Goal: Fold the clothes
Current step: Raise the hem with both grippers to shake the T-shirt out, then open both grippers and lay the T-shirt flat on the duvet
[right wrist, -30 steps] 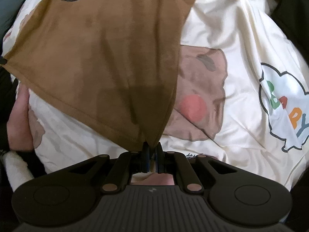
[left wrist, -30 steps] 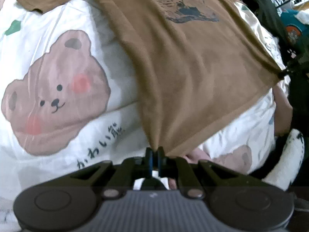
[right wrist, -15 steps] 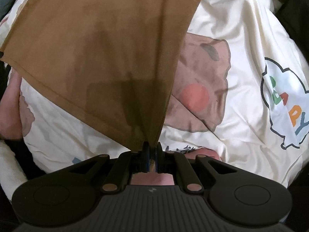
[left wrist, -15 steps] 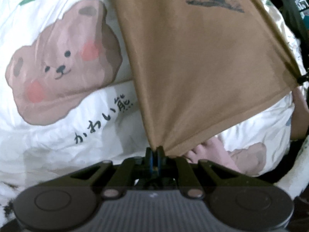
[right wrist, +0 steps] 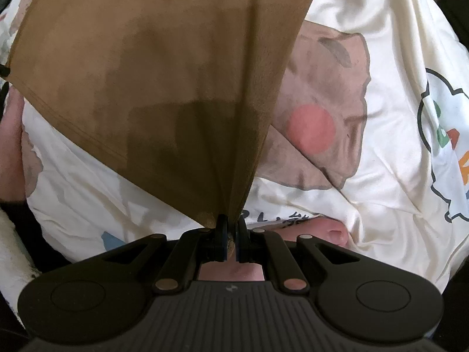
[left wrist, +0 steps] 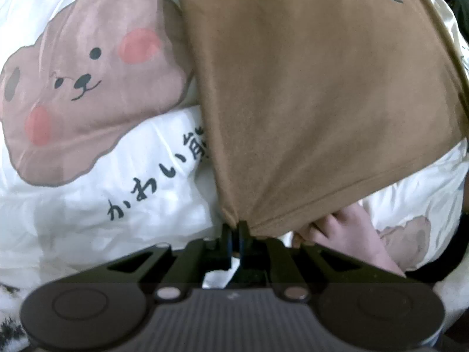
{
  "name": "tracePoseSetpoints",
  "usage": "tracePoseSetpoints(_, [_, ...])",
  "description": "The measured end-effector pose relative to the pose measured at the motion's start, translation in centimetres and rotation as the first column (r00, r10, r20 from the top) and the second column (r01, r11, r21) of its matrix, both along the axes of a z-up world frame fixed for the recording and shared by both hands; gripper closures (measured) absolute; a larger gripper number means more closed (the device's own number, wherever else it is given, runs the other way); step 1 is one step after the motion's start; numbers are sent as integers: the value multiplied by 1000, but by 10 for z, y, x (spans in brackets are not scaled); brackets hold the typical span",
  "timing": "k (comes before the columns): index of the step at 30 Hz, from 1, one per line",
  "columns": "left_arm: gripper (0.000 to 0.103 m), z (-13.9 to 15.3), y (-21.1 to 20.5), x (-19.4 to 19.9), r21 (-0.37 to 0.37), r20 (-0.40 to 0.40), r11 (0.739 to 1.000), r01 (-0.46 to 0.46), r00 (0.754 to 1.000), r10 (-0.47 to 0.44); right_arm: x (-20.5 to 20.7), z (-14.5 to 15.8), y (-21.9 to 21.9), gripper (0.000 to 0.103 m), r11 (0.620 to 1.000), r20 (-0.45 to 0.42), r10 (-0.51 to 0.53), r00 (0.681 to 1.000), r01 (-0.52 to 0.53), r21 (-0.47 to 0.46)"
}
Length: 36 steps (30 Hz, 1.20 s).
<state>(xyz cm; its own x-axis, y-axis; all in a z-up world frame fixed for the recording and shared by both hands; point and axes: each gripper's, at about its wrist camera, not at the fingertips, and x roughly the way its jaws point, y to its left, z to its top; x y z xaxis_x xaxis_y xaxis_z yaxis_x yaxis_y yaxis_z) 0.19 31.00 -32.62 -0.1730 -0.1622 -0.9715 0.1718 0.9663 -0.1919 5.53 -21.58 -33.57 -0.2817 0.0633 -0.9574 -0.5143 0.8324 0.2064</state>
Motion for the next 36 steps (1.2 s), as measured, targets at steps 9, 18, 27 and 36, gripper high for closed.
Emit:
tracePoseSetpoints(9, [93,8,11,3,-28,-29,997,-65,998,64,2,5,3,94,1000,-9,25,1000,-25,1])
tracePoseSetpoints(18, [90,63,11,42,-69,94,995,-71,993,77,24,45,-13,59,998,65,-35,997,31,52])
tracePoseSetpoints(27, [85,107,2,91,-67,236,995,-68,968,82,31,71,-19,59,992,170,-97,981,82,91])
tracePoseSetpoints(36, [55,126,-18,121,-61,355,991,-117,926,131,49,89,-23,41,973,260,-218,941,190,128])
